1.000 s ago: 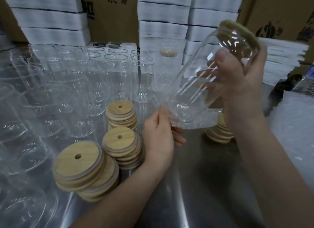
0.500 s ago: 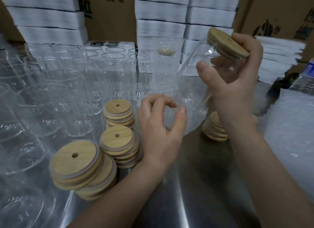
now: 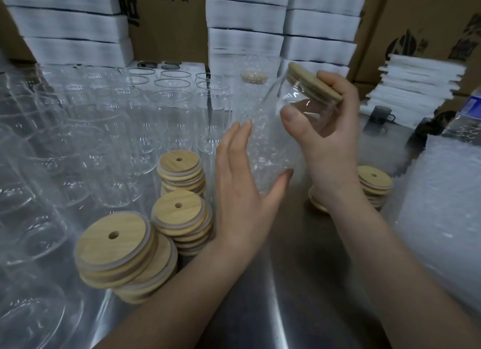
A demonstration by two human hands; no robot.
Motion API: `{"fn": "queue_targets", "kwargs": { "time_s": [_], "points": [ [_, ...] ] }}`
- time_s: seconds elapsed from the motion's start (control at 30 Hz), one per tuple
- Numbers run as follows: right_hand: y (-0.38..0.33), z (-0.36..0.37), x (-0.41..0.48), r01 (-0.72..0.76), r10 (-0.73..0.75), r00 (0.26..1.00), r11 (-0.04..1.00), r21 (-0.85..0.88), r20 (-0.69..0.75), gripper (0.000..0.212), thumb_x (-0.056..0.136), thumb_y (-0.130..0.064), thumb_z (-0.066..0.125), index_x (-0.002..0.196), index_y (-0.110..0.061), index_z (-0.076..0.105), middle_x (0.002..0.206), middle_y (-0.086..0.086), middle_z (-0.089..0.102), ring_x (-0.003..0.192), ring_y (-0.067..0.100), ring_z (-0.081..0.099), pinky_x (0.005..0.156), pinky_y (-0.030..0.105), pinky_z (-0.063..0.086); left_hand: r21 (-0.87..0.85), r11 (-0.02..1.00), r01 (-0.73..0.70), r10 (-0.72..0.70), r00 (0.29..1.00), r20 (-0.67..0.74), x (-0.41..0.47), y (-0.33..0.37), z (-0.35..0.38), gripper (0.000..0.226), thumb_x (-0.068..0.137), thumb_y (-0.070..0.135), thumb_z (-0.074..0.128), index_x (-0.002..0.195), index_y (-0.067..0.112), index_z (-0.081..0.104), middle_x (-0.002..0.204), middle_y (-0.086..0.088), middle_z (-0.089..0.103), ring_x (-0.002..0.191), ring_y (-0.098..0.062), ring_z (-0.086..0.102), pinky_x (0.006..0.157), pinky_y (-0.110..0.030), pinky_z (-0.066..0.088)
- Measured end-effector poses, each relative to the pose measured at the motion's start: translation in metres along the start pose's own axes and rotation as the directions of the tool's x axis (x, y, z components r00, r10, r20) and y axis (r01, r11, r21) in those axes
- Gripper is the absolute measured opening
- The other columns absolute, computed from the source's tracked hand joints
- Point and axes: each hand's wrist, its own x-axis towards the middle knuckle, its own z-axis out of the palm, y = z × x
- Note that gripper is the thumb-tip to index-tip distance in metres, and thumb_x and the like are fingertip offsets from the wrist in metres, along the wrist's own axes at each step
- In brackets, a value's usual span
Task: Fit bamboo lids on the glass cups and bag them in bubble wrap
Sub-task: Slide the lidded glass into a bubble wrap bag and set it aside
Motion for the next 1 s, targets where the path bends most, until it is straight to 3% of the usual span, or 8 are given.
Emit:
{"fn": "queue_targets", "kwargs": {
  "time_s": [0.1,0.2,0.33,0.53,0.63,0.8,0.9,1.0],
  "points": [
    [0.000,0.002,-0.003,-0.001,0.001,0.997,1.000,-0.003,0.081,0.064,0.075,-0.034,0.078,0.128,-0.017,0.046,0.126,0.002,0.053,0.116,0.017,0.059,0.097,0.032,0.051,-0.054,0.999,0.002,-0.004,0.999,-0.043,0.003,0.000,-0.001,0.080,0.078,0.031,0.077,0.142,0.015,0.031,0.140,-0.004,0.042,0.134,-0.016,0.039,0.112,-0.029,0.032],
    [0.000,0.004,-0.004,0.006,0.002,0.987,0.999,-0.048,0.163,0.065,0.073,-0.031,0.080,0.127,-0.019,0.047,0.125,-0.006,0.053,0.116,0.009,0.058,0.092,0.023,0.051,-0.144,0.990,0.017,-0.028,0.997,-0.076,0.006,0.000,-0.002,0.080,0.079,0.032,0.074,0.144,0.013,0.030,0.138,0.012,0.036,0.135,-0.005,0.035,0.111,-0.016,0.027],
    [-0.001,0.004,-0.005,0.032,-0.019,0.988,0.996,-0.079,0.155,0.066,0.072,-0.029,0.083,0.127,-0.021,0.047,0.124,-0.008,0.054,0.110,0.000,0.058,0.085,0.014,0.048,-0.145,0.988,0.057,-0.067,0.996,-0.065,0.006,0.001,-0.003,0.093,0.075,0.034,0.078,0.146,0.008,0.024,0.145,-0.003,0.032,0.140,-0.016,0.031,0.114,-0.025,0.027],
    [-0.001,-0.004,0.001,0.134,-0.137,0.989,0.990,-0.047,-0.052,0.064,0.077,-0.033,0.079,0.128,-0.015,0.046,0.126,0.000,0.052,0.116,0.014,0.057,0.088,0.018,0.047,0.090,0.971,0.223,-0.234,0.961,0.145,-0.002,0.004,0.003,0.126,0.060,0.045,0.086,0.149,0.036,-0.003,0.158,0.003,0.008,0.144,-0.010,0.007,0.116,-0.028,0.009],
    [-0.002,-0.008,0.004,0.157,-0.159,0.982,0.987,-0.028,-0.101,0.063,0.080,-0.038,0.077,0.129,-0.014,0.044,0.128,0.008,0.049,0.115,0.025,0.058,0.088,0.021,0.047,0.068,0.946,0.317,-0.324,0.928,0.183,-0.001,-0.003,0.004,0.117,0.063,0.035,0.088,0.151,0.023,0.012,0.154,-0.003,0.029,0.142,-0.019,0.026,0.119,-0.039,0.024],
    [0.000,-0.004,0.000,0.146,-0.151,0.988,0.982,-0.118,-0.036,0.065,0.078,-0.034,0.079,0.130,-0.013,0.046,0.125,-0.009,0.051,0.116,0.008,0.056,0.093,0.025,0.048,-0.069,0.923,0.378,-0.364,0.917,0.161,0.002,-0.006,0.002,0.096,0.064,0.032,0.087,0.144,0.021,0.034,0.135,0.002,0.052,0.126,-0.016,0.051,0.101,-0.043,0.045],
    [0.002,0.000,-0.004,0.138,-0.135,0.990,0.975,-0.172,0.030,0.067,0.074,-0.034,0.081,0.129,-0.017,0.047,0.127,-0.009,0.051,0.118,0.008,0.056,0.095,0.035,0.051,-0.086,0.922,0.377,-0.363,0.921,0.144,0.001,-0.004,0.003,0.093,0.066,0.032,0.087,0.144,0.020,0.037,0.134,0.004,0.052,0.127,-0.011,0.049,0.104,-0.033,0.042],
    [0.001,0.004,-0.006,0.138,-0.126,0.990,0.969,-0.204,0.070,0.067,0.073,-0.038,0.081,0.128,-0.018,0.048,0.122,-0.018,0.050,0.116,0.006,0.056,0.094,0.034,0.050,-0.098,0.911,0.401,-0.387,0.912,0.139,0.001,-0.003,0.003,0.098,0.066,0.036,0.087,0.146,0.018,0.033,0.138,0.012,0.044,0.126,0.004,0.039,0.099,-0.006,0.030]
  ]
}}
